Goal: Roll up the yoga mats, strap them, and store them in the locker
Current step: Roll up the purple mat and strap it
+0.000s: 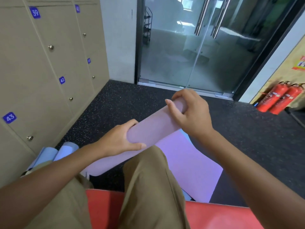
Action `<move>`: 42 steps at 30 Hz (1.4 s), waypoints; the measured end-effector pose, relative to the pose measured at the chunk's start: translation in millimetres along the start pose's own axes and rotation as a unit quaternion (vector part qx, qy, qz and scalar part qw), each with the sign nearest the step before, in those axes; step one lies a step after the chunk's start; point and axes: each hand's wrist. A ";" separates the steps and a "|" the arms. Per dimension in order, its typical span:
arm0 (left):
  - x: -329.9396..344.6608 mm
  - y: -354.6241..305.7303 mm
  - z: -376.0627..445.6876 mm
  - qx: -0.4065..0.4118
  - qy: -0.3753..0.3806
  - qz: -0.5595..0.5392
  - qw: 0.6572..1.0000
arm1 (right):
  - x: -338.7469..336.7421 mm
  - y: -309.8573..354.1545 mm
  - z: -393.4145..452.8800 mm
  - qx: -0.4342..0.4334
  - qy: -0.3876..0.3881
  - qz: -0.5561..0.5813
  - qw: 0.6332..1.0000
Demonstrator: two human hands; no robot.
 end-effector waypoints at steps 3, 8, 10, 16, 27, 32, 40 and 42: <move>3.2 -24.7 4.7 0.031 -0.017 -0.012 0.999 | 5.0 23.1 -2.8 -0.012 0.010 0.011 1.000; 15.8 -50.4 8.8 0.044 -0.089 -0.069 0.993 | -0.2 57.4 -5.1 0.004 0.058 0.095 0.994; 22.7 -48.7 2.6 0.058 -0.109 -0.110 0.986 | -8.4 59.9 -6.3 0.014 0.094 0.143 0.985; 38.2 -43.3 -11.1 0.114 -0.161 -0.196 0.961 | -14.9 60.8 -14.4 -0.030 0.165 0.208 0.964; 37.8 -19.7 -40.5 0.116 -0.224 -0.275 0.928 | 14.0 86.7 -12.3 -0.180 0.265 0.041 0.947; 35.2 0.2 -43.8 0.091 -0.239 -0.307 0.917 | 27.2 92.3 3.9 -0.226 0.290 -0.020 0.930; 35.2 6.8 -32.7 0.087 -0.249 -0.309 0.914 | 38.0 85.1 8.8 -0.200 0.289 0.043 0.935; 37.6 2.6 -26.7 0.089 -0.237 -0.305 0.918 | 28.5 75.4 4.6 -0.176 0.298 0.061 0.936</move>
Point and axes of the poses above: each hand's wrist, its own z-axis towards the middle knuckle, its own x-axis out of the palm, y = z × x, and after that the axes turned 11 degrees about y, right-handed
